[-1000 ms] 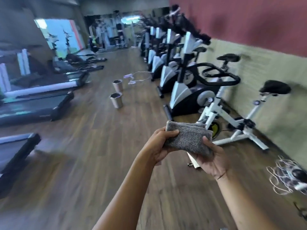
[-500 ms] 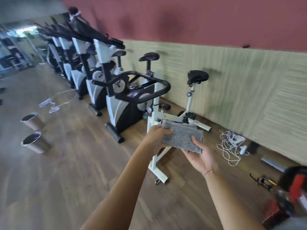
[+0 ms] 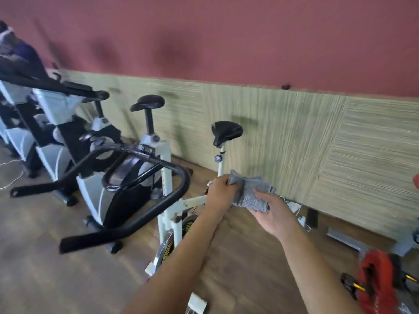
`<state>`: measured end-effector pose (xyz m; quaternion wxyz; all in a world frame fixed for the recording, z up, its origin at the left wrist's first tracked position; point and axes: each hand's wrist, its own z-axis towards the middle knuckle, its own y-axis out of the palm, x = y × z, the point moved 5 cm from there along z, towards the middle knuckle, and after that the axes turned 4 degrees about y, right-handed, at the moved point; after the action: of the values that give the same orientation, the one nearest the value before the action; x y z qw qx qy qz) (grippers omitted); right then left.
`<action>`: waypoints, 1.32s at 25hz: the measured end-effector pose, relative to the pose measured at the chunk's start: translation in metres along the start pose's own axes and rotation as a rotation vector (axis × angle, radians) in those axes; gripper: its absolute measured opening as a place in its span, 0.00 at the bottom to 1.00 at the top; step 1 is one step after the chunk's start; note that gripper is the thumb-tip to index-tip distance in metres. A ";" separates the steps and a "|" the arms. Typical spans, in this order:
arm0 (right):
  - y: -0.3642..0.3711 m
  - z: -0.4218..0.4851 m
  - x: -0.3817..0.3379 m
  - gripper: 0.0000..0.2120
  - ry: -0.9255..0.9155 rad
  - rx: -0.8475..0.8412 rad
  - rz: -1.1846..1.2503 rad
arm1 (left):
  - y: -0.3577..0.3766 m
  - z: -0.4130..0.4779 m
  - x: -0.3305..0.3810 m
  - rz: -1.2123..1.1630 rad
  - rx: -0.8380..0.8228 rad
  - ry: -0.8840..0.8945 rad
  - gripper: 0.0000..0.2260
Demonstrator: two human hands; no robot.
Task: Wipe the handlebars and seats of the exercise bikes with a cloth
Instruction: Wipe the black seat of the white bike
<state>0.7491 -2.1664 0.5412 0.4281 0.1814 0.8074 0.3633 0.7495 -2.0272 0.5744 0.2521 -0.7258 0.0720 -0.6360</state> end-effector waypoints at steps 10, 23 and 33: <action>0.015 0.220 -0.107 0.18 0.073 0.550 0.235 | 0.096 0.234 0.034 -0.084 -0.308 -0.082 0.35; -0.061 0.512 -0.159 0.10 0.264 0.322 -0.096 | 0.121 0.520 -0.071 -0.244 -0.136 -0.375 0.09; -0.051 0.676 -0.080 0.04 0.338 0.696 -0.464 | 0.046 0.663 -0.188 -0.011 0.193 -0.621 0.12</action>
<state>1.3514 -1.9573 0.2981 0.2741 0.0668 0.9593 -0.0110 1.3614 -1.8054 0.3439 0.3260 -0.8583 -0.0727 -0.3896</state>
